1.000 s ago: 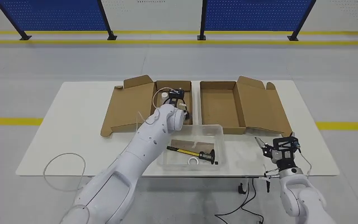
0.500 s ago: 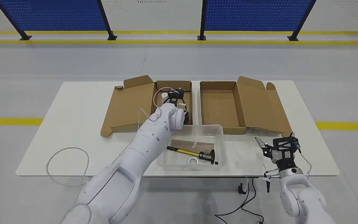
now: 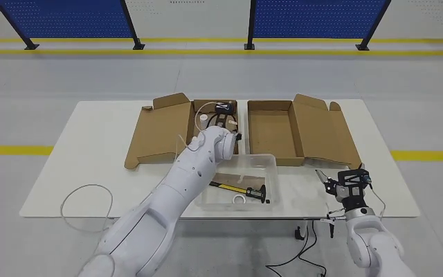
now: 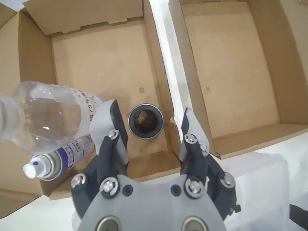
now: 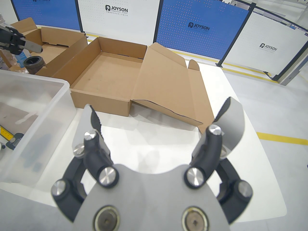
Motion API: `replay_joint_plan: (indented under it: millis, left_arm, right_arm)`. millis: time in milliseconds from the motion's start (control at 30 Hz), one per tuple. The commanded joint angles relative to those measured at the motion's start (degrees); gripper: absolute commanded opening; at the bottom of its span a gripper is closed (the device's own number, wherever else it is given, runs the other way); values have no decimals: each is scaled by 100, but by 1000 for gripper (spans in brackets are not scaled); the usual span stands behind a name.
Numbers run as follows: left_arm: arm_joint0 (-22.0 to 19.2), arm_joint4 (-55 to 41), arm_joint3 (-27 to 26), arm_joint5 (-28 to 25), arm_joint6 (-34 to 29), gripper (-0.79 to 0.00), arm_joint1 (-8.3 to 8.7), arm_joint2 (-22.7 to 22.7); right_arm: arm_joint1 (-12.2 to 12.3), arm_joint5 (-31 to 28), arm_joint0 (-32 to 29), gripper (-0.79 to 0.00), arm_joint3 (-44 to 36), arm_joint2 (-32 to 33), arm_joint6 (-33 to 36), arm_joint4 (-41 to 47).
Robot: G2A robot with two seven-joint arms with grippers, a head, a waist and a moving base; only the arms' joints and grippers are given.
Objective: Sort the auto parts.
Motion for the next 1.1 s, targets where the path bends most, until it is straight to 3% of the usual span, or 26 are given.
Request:
replay_joint_plan:
  millis: [0, 233, 600, 800, 933, 1067]
  left_arm:
    - [118, 181, -316, 92, 3, 0, 54, -34]
    - [946, 1101, -2035, 339, -111, 0, 384, -360]
    - [3007, 2877, -5202, 119, -570, 0, 912, -1160]
    - [4094, 3746, -6352, 85, -213, 0, 1096, -1640]
    - [4782, 4208, -6962, -58, 460, 0, 1213, -2059]
    - [5433, 4163, -7453, -47, 742, 0, 1288, -2567]
  right_arm:
    - [0, 0, 0, 0, 0, 0, 0, 0]
    - [0, 0, 0, 0, 0, 0, 0, 0]
    - [0, 0, 0, 0, 0, 0, 0, 0]
    - [0, 0, 0, 0, 0, 0, 0, 0]
    - [0, 0, 0, 0, 0, 0, 0, 0]
    - [0, 0, 0, 0, 0, 0, 0, 0]
